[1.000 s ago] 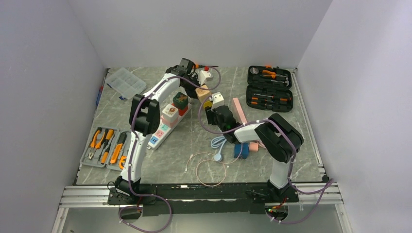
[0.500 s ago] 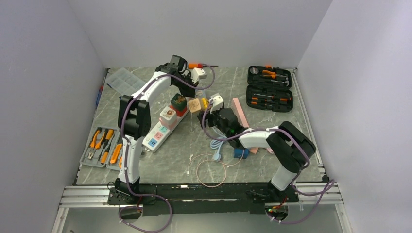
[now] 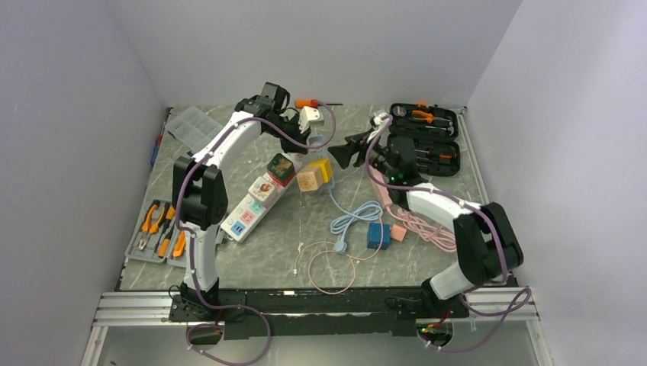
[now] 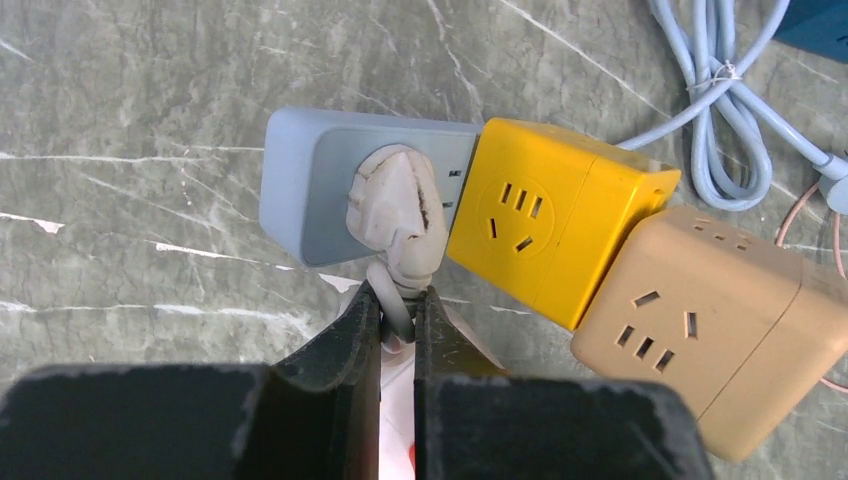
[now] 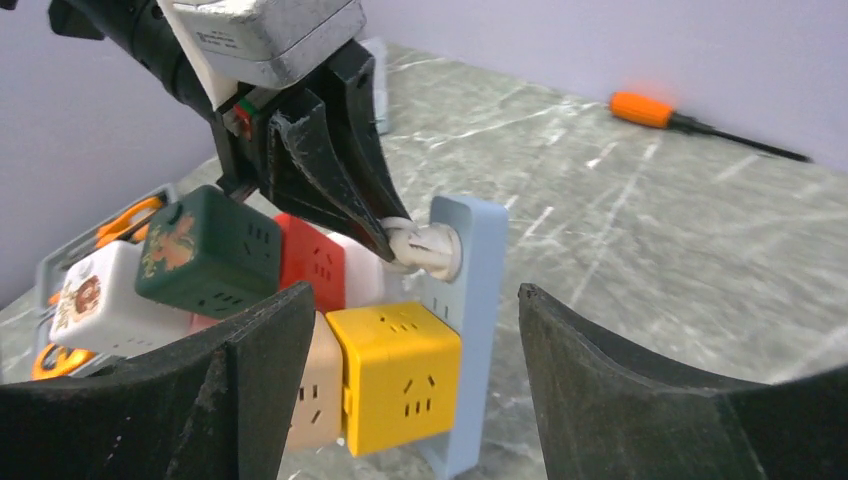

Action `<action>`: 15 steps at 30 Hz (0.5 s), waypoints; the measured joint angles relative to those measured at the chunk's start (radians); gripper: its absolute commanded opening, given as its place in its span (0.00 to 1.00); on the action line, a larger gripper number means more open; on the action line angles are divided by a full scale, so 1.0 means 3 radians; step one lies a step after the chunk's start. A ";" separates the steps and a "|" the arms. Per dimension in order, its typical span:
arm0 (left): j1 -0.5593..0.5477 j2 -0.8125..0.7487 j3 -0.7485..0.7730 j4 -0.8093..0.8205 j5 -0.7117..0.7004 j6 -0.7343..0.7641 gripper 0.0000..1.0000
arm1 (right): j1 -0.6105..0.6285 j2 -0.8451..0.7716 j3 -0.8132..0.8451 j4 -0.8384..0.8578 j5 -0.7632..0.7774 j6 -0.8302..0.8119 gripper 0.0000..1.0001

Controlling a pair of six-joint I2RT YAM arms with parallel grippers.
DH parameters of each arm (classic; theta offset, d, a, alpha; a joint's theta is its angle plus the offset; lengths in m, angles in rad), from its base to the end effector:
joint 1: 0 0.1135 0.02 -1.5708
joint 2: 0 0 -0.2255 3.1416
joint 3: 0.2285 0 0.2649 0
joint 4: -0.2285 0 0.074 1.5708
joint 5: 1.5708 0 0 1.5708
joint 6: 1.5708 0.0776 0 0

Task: Pull the plug off the socket
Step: Pick up the socket from the center of the board.

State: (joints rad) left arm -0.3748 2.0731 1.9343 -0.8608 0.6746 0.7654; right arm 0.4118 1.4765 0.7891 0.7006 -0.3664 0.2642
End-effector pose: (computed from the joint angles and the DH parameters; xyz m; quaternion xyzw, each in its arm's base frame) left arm 0.4151 -0.2154 0.2216 0.5672 0.7119 -0.2599 0.3224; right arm 0.3396 0.1787 0.2226 -0.1802 0.6792 0.3528 0.6178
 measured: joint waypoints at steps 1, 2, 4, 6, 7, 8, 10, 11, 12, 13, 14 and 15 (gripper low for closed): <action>0.0000 -0.0004 -0.0005 -0.0015 0.0017 0.0028 0.00 | -0.0022 0.0078 0.0067 0.0008 -0.0108 0.0033 0.76; -0.0003 -0.0014 -0.0024 -0.0018 0.0034 0.0066 0.00 | -0.0055 0.0187 0.0148 0.0033 -0.0262 0.0075 0.76; -0.0010 -0.0051 -0.0075 -0.0043 0.0052 0.0155 0.00 | -0.0151 0.0427 0.0278 0.0108 -0.0566 0.0182 0.76; -0.0013 -0.0088 -0.0100 -0.0086 0.0069 0.0234 0.00 | -0.0284 0.0693 0.0385 0.0187 -0.0895 0.0328 0.75; -0.0018 -0.0104 -0.0107 -0.0106 0.0072 0.0270 0.00 | -0.0345 0.0823 0.0429 0.0244 -0.1035 0.0413 0.75; -0.0022 -0.0121 -0.0108 -0.0128 0.0074 0.0292 0.00 | -0.0407 0.0951 0.0465 0.0308 -0.1167 0.0518 0.75; -0.0028 -0.0161 -0.0131 -0.0142 0.0090 0.0327 0.00 | -0.0505 0.1180 0.0493 0.0502 -0.1377 0.0749 0.75; -0.0032 -0.0182 -0.0149 -0.0142 0.0094 0.0345 0.00 | -0.0535 0.1254 0.0493 0.0601 -0.1446 0.0851 0.75; -0.0037 -0.0200 -0.0165 -0.0142 0.0097 0.0352 0.00 | -0.0570 0.1339 0.0496 0.0722 -0.1514 0.0971 0.76; -0.0045 -0.0211 -0.0178 -0.0142 0.0097 0.0364 0.00 | -0.0581 0.1372 0.0498 0.0820 -0.1555 0.1067 0.76; -0.0052 -0.0215 -0.0183 -0.0142 0.0097 0.0370 0.00 | -0.0591 0.1450 0.0507 0.0921 -0.1601 0.1171 0.77; -0.0062 -0.0217 -0.0188 -0.0142 0.0095 0.0376 0.00 | -0.0584 0.1493 0.0530 0.1017 -0.1631 0.1269 0.78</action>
State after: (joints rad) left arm -0.3935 2.0079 1.8778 -0.9035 0.7033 0.8783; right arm 0.2367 1.9244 0.9482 1.0058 -0.8558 0.6449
